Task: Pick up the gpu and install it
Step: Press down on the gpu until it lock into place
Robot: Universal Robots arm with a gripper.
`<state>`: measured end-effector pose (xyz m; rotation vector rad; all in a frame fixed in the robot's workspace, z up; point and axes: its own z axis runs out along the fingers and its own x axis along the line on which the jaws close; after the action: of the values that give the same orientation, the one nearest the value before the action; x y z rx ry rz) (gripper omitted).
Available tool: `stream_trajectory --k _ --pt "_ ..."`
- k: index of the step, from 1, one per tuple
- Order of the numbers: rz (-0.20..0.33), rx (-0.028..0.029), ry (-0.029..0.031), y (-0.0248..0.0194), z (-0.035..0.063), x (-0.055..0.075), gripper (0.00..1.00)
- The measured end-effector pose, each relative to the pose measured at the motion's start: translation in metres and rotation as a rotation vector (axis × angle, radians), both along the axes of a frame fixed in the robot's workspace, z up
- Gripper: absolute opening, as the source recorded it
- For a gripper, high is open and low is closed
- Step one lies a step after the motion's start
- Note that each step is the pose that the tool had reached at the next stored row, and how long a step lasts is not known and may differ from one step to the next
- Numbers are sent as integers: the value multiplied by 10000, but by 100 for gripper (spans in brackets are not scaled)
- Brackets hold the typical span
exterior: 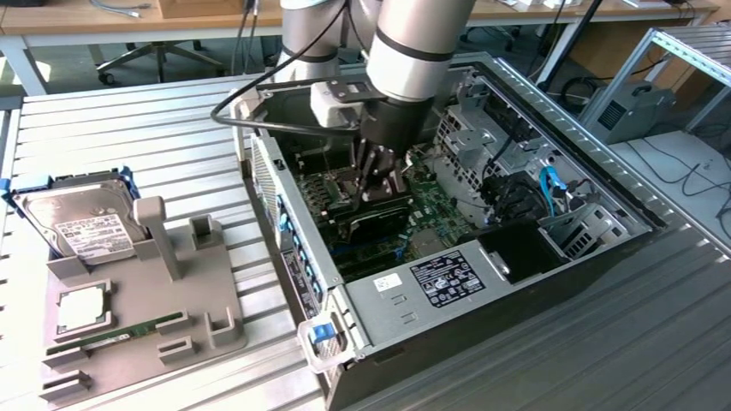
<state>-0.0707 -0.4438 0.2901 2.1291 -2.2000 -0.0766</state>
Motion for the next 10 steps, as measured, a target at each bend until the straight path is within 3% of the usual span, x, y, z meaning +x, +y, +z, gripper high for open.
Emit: stream_trajectory --k 6,7,10 --pt "1 -1 160 0 0 269 11" --pt "0 0 194 0 0 363 11" --pt "0 0 194 0 0 363 11"
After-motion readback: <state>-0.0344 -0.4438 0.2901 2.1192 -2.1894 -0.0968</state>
